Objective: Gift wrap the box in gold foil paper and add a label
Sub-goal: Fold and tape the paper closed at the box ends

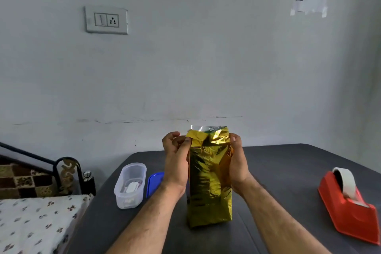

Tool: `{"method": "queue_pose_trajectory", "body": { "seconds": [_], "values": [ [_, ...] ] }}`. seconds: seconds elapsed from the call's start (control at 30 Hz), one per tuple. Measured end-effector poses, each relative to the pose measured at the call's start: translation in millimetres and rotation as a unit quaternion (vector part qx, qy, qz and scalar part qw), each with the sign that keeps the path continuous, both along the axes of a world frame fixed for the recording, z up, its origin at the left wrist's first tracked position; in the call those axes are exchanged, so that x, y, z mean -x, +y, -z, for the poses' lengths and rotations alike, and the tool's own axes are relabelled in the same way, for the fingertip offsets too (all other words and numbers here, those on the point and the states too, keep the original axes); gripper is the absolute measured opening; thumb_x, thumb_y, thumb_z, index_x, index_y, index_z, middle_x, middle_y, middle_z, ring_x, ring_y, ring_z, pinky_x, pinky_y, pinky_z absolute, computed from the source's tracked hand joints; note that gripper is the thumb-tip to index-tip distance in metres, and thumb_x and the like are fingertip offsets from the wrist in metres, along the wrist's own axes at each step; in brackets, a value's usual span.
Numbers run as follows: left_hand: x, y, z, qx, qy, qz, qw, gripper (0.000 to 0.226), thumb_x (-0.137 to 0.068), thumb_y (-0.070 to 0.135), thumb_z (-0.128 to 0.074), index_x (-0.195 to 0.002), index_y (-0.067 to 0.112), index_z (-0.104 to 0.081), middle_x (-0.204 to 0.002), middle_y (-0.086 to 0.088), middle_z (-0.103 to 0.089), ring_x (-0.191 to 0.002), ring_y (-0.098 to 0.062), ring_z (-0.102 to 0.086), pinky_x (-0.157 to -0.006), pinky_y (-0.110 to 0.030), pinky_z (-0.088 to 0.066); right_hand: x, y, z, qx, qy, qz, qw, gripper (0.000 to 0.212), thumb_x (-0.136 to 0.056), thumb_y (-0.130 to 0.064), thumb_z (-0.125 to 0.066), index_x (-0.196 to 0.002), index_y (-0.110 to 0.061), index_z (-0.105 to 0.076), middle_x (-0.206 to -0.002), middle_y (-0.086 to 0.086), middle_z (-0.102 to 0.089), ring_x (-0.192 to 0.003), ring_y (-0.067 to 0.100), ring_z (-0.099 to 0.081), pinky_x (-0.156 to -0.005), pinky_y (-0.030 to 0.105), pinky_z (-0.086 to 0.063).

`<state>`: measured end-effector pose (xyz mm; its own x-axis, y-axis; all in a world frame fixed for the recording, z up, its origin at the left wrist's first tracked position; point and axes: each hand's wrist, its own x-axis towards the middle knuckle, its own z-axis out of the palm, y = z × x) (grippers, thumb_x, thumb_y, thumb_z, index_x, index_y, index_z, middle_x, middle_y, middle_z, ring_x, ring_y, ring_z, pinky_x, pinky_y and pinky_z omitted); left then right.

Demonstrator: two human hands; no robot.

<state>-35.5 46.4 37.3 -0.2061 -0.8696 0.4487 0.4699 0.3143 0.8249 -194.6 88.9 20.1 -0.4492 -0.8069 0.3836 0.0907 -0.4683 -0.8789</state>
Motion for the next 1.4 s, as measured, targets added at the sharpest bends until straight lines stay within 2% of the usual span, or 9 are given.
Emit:
{"method": "queue_pose_trajectory", "body": {
  "seconds": [0.1,0.3,0.5,0.67,0.8,0.93,1.1,1.23,1.4],
  "values": [
    [2,-12,-2,0.015,0.032,0.004,0.999,0.035,-0.105,0.004,-0.055,-0.136,0.014,-0.043,-0.112,-0.008,-0.067,-0.09,-0.004,-0.071,-0.075,-0.015,-0.054,-6,-6,4,0.034,-0.054,-0.007,0.998,0.043,-0.105,-0.046,-0.043,-0.132,-0.013,-0.052,-0.137,0.033,-0.059,-0.134,0.054,-0.053,-0.113,0.075,-0.038],
    [21,-42,-4,0.023,0.027,0.055,0.998,0.034,-0.095,0.03,-0.067,-0.127,0.026,-0.057,-0.107,-0.01,-0.071,-0.105,-0.026,-0.066,-0.095,-0.043,-0.051,10,-18,16,0.067,-0.014,0.027,0.997,0.05,-0.106,-0.051,-0.036,-0.138,-0.017,-0.054,-0.135,0.015,-0.067,-0.13,0.033,-0.063,-0.112,0.051,-0.049],
    [34,-63,-21,0.047,-0.027,0.077,0.996,0.053,-0.084,0.024,-0.075,-0.132,0.019,-0.053,-0.095,0.0,-0.068,-0.089,-0.015,-0.07,-0.079,-0.032,-0.055,28,-28,-5,0.03,-0.007,-0.023,0.999,0.025,-0.107,-0.033,-0.046,-0.111,-0.013,-0.06,-0.101,0.014,-0.069,-0.089,0.028,-0.067,-0.069,0.035,-0.056],
    [34,-75,-32,0.0,0.0,0.081,0.997,0.045,-0.088,0.034,-0.074,-0.13,0.024,-0.059,-0.114,-0.007,-0.067,-0.102,-0.021,-0.07,-0.085,-0.036,-0.057,29,-40,-26,0.047,-0.002,-0.076,0.996,0.033,-0.089,-0.027,-0.062,-0.117,-0.009,-0.062,-0.103,0.017,-0.07,-0.091,0.031,-0.071,-0.076,0.045,-0.057],
    [34,-83,-26,-0.061,0.008,0.078,0.995,0.03,-0.096,0.025,-0.068,-0.125,0.024,-0.062,-0.117,-0.01,-0.067,-0.103,-0.022,-0.065,-0.079,-0.036,-0.055,29,-46,-18,-0.002,-0.051,-0.085,0.995,0.068,-0.097,-0.057,-0.058,-0.138,-0.004,-0.056,-0.128,0.028,-0.069,-0.117,0.044,-0.07,-0.098,0.059,-0.057],
    [31,-83,-26,-0.11,0.025,0.113,0.987,0.019,-0.101,0.017,-0.06,-0.119,0.019,-0.063,-0.094,-0.002,-0.068,-0.087,-0.02,-0.062,-0.067,-0.031,-0.05,41,-47,-25,-0.062,-0.047,-0.104,0.992,0.076,-0.1,-0.072,-0.038,-0.137,-0.012,-0.066,-0.127,0.02,-0.074,-0.117,0.04,-0.072,-0.105,0.057,-0.054],
    [24,-81,-26,-0.126,0.086,0.139,0.978,0.028,-0.093,0.028,-0.062,-0.118,0.017,-0.067,-0.088,-0.008,-0.063,-0.088,-0.03,-0.065,-0.084,-0.044,-0.051,44,-60,-43,-0.097,0.036,-0.111,0.988,0.079,-0.094,-0.075,-0.05,-0.144,-0.016,-0.061,-0.131,0.019,-0.072,-0.12,0.042,-0.07,-0.112,0.063,-0.047],
    [18,-85,-31,-0.153,0.012,0.137,0.979,0.03,-0.1,0.031,-0.055,-0.118,0.01,-0.067,-0.098,-0.016,-0.071,-0.087,-0.032,-0.073,-0.088,-0.044,-0.055,45,-71,-48,-0.095,0.09,-0.137,0.982,0.082,-0.085,-0.084,-0.059,-0.146,-0.029,-0.057,-0.143,0.008,-0.067,-0.136,0.039,-0.059,-0.117,0.065,-0.039],
    [11,-92,-41,-0.146,-0.151,0.144,0.967,0.074,-0.069,0.05,-0.087,-0.129,0.01,-0.072,-0.13,-0.028,-0.068,-0.114,-0.043,-0.07,-0.11,-0.062,-0.047,44,-71,-49,-0.081,0.107,-0.127,0.983,0.077,-0.086,-0.073,-0.066,-0.144,-0.023,-0.055,-0.137,0.01,-0.069,-0.129,0.036,-0.065,-0.113,0.063,-0.047]
  ]
}}
